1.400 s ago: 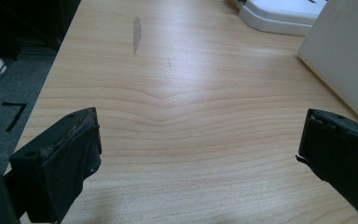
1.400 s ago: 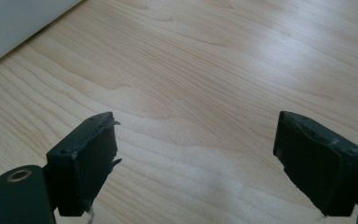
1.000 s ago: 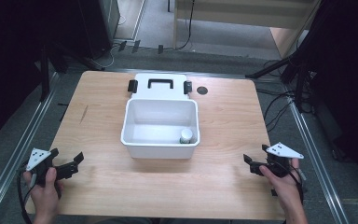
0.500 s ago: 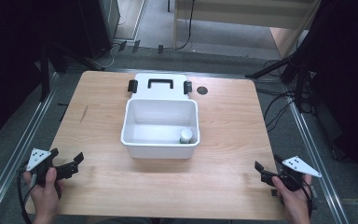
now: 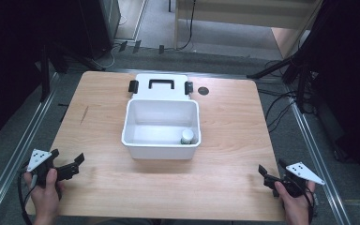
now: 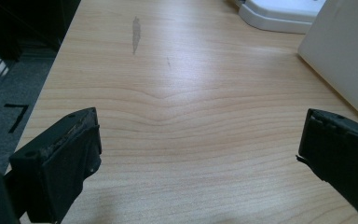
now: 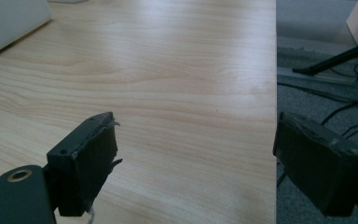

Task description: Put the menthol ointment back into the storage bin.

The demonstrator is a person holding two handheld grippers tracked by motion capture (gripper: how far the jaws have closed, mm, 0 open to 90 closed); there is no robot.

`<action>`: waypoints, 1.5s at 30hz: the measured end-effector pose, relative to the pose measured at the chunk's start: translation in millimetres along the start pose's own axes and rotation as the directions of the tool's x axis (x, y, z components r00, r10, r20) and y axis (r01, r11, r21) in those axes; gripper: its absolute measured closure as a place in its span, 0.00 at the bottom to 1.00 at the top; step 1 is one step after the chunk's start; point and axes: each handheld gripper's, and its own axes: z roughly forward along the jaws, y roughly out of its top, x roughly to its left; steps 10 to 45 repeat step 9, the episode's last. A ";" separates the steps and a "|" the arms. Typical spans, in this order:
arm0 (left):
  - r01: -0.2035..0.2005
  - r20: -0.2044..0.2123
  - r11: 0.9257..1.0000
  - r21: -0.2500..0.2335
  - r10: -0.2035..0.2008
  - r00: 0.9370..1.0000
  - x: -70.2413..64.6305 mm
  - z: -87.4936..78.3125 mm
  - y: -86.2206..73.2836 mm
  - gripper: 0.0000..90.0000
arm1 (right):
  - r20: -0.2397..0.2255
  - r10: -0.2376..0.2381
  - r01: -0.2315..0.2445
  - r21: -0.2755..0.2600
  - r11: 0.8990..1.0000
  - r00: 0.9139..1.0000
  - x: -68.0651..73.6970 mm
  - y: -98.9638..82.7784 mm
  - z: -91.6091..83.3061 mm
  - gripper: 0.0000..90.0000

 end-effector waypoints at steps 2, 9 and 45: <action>-0.002 -0.002 1.000 0.001 0.002 1.000 -0.3 0.1 0.0 0.00 | 0.001 0.014 -0.014 0.019 1.000 1.000 0.5 0.1 1.1 0.16; -0.004 -0.002 1.000 0.004 0.004 1.000 -0.8 0.4 0.2 0.00 | 0.024 -0.005 0.004 0.022 1.000 1.000 3.3 0.0 1.2 0.16; -0.004 -0.002 1.000 0.004 0.004 1.000 -0.8 0.4 0.2 0.00 | 0.024 -0.005 0.004 0.022 1.000 1.000 3.3 0.0 1.2 0.16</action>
